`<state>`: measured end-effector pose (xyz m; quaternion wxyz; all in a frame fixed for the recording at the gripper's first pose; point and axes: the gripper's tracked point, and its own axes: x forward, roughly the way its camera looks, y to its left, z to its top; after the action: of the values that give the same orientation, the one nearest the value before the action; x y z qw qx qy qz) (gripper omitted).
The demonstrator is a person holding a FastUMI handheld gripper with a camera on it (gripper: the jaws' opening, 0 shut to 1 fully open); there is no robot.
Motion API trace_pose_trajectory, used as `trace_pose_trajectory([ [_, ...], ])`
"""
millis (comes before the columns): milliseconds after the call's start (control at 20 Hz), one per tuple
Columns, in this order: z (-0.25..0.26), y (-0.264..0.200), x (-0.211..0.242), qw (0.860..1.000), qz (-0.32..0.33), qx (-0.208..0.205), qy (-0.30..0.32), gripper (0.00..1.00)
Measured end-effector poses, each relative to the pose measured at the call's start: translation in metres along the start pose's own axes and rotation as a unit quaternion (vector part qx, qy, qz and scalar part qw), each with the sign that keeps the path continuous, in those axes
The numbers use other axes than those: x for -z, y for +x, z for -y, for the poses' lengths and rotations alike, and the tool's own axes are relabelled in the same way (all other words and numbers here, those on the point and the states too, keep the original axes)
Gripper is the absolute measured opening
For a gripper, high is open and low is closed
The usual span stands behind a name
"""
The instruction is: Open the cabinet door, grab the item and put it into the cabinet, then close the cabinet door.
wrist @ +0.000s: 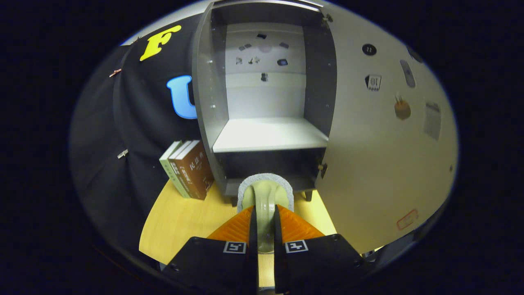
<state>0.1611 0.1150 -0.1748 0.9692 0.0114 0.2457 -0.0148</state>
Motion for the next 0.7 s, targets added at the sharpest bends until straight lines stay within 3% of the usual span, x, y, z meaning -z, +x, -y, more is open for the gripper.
trace_pose_trajectory([
  [400,-0.001,0.005,-0.095,0.997,0.082,0.005,-0.01,0.2],
  [700,0.007,0.061,-0.144,0.994,0.104,-0.013,-0.014,0.19],
])
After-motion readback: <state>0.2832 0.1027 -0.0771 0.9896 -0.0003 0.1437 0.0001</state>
